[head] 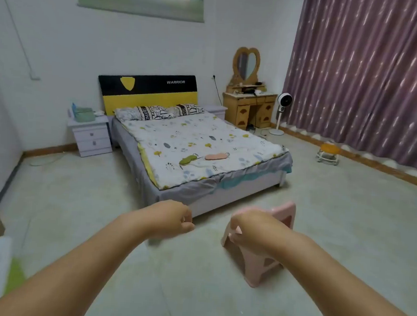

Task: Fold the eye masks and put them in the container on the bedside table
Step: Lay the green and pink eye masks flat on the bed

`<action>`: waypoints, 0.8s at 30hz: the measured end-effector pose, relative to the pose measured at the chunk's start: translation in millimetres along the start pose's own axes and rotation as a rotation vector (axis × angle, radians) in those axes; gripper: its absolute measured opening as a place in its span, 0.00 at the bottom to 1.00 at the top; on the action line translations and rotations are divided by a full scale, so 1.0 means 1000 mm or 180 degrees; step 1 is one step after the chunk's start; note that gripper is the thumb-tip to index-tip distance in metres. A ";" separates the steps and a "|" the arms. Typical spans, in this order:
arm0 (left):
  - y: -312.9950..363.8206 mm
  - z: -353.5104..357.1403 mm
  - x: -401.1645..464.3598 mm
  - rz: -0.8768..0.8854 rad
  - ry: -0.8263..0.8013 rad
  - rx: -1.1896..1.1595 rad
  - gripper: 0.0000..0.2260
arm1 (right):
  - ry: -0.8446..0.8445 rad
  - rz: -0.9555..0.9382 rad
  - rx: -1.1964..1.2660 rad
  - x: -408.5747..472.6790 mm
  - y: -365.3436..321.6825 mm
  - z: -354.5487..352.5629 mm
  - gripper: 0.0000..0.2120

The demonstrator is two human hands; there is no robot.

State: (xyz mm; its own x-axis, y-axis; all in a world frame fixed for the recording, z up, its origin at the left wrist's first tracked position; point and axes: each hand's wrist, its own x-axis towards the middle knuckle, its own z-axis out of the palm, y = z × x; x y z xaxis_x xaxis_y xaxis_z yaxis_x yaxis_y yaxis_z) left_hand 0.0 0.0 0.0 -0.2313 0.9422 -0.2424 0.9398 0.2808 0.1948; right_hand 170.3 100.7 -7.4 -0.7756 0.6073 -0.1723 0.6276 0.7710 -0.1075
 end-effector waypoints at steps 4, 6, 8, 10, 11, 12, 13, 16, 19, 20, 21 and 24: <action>-0.025 -0.009 0.039 -0.0080 -0.0101 -0.0017 0.14 | -0.0043 0.0037 -0.0027 0.047 0.006 -0.004 0.15; -0.041 -0.013 0.062 -0.0093 -0.0120 -0.0068 0.13 | -0.0098 0.0030 -0.0062 0.075 0.008 -0.004 0.15; -0.060 -0.022 0.085 -0.0094 -0.0095 -0.0062 0.13 | -0.0114 0.0024 -0.0106 0.104 0.008 -0.009 0.15; -0.082 -0.031 0.112 -0.0084 -0.0117 -0.0023 0.14 | -0.0124 0.0063 -0.0128 0.139 0.007 -0.014 0.15; -0.093 -0.037 0.127 -0.0066 -0.0131 0.0002 0.14 | -0.0111 0.0080 -0.0112 0.157 0.006 -0.018 0.15; -0.103 -0.044 0.140 -0.0051 -0.0136 0.0026 0.14 | -0.0090 0.0102 -0.0082 0.174 0.005 -0.023 0.15; -0.113 -0.051 0.154 -0.0038 -0.0142 0.0026 0.14 | -0.0069 0.0124 -0.0045 0.191 0.004 -0.028 0.16; -0.140 -0.070 0.195 0.0017 -0.0193 -0.0007 0.14 | -0.0095 0.0227 0.0066 0.238 0.001 -0.041 0.16; -0.164 -0.086 0.237 0.0103 -0.0175 0.0025 0.14 | -0.0008 0.0331 0.0158 0.283 0.005 -0.050 0.15; -0.171 -0.090 0.251 0.0122 -0.0160 0.0048 0.14 | 0.0034 0.0349 0.0185 0.296 0.008 -0.052 0.15; -0.178 -0.094 0.264 0.0133 -0.0149 0.0065 0.14 | 0.0070 0.0366 0.0215 0.309 0.011 -0.054 0.15; -0.191 -0.103 0.304 0.0141 -0.0163 0.0039 0.14 | 0.0095 0.0419 0.0276 0.345 0.025 -0.060 0.14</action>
State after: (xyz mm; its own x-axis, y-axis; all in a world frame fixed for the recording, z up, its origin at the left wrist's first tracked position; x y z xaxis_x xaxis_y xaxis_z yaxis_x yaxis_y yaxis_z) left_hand -275.5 251.8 -12.9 -0.1765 0.9430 -0.2820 0.9519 0.2365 0.1948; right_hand -85.3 341.0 -10.5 -0.6872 0.7083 -0.1614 0.7264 0.6658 -0.1704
